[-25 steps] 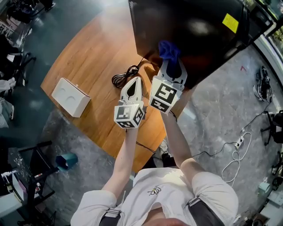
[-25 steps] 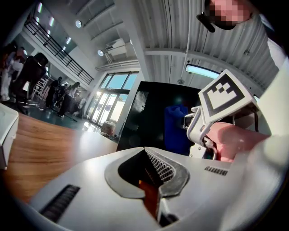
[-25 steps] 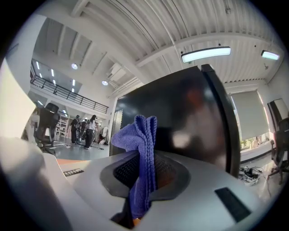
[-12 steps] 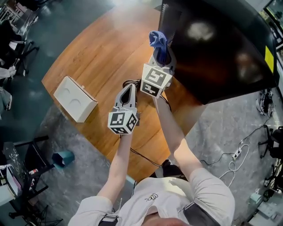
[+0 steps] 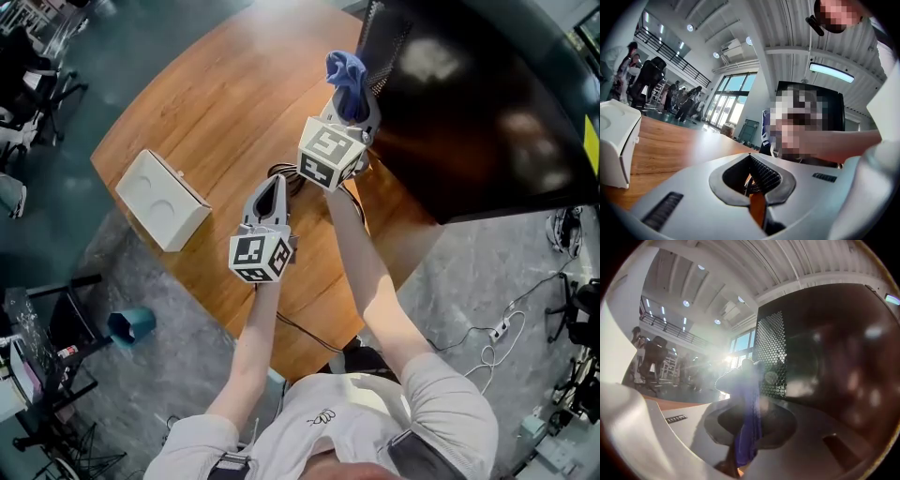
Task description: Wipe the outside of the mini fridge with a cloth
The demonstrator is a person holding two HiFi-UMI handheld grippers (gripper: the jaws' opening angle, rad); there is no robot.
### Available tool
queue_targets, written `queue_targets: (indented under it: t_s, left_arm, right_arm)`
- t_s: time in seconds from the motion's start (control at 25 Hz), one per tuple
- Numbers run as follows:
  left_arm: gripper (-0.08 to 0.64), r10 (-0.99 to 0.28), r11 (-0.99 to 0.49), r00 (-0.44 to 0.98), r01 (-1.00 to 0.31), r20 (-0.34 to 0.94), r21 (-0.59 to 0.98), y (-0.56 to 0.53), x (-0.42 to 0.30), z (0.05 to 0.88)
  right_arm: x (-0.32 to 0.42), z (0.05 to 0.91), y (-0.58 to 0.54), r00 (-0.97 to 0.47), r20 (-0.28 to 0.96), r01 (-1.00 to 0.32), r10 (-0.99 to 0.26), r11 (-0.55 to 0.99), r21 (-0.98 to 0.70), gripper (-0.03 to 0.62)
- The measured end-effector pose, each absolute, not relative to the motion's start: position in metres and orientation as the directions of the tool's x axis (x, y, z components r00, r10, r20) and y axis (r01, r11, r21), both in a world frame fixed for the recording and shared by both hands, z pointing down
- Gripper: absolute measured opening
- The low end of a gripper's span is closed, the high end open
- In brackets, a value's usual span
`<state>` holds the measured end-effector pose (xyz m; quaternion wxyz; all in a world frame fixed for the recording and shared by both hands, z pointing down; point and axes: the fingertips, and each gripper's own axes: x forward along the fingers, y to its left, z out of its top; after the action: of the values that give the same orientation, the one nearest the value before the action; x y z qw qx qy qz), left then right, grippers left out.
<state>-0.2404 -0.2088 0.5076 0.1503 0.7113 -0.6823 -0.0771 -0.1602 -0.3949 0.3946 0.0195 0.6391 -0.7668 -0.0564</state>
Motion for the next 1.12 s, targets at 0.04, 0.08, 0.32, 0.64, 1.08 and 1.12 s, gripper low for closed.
queue_targets:
  t_s: [0.04, 0.08, 0.32, 0.64, 1.08, 1.12]
  left_arm:
    - [0.005, -0.994, -0.023, 0.055, -0.947, 0.092, 0.319, -0.209, -0.24, 0.506]
    - [0.005, -0.994, -0.025, 0.056, -0.948, 0.091, 0.318, -0.21, -0.238, 0.504]
    - [0.005, -0.992, -0.068, 0.097, -0.948, 0.081, 0.31, -0.212, -0.218, 0.495]
    - [0.005, -0.989, -0.12, 0.141, -0.943, 0.047, 0.312, -0.211, -0.173, 0.477]
    - [0.005, -0.976, -0.212, 0.216, -0.929, -0.02, 0.304, -0.199, -0.082, 0.443]
    - [0.005, -0.974, -0.222, 0.225, -0.927, -0.025, 0.302, -0.196, -0.073, 0.44]
  right_arm:
    - [-0.159, 0.394, -0.395, -0.182, -0.041, -0.978, -0.982, 0.176, 0.111, 0.061]
    - [-0.157, 0.394, -0.394, -0.18, -0.04, -0.978, -0.983, 0.175, 0.11, 0.061]
    - [-0.131, 0.393, -0.379, -0.146, -0.047, -0.982, -0.988, 0.139, 0.128, 0.061]
    - [-0.072, 0.382, -0.347, -0.115, -0.064, -0.988, -0.991, 0.107, 0.114, 0.061]
    - [0.051, 0.378, -0.288, -0.004, -0.058, -0.997, -0.998, -0.001, 0.078, 0.061]
    - [0.061, 0.378, -0.283, 0.006, -0.058, -0.997, -0.998, -0.01, 0.077, 0.061]
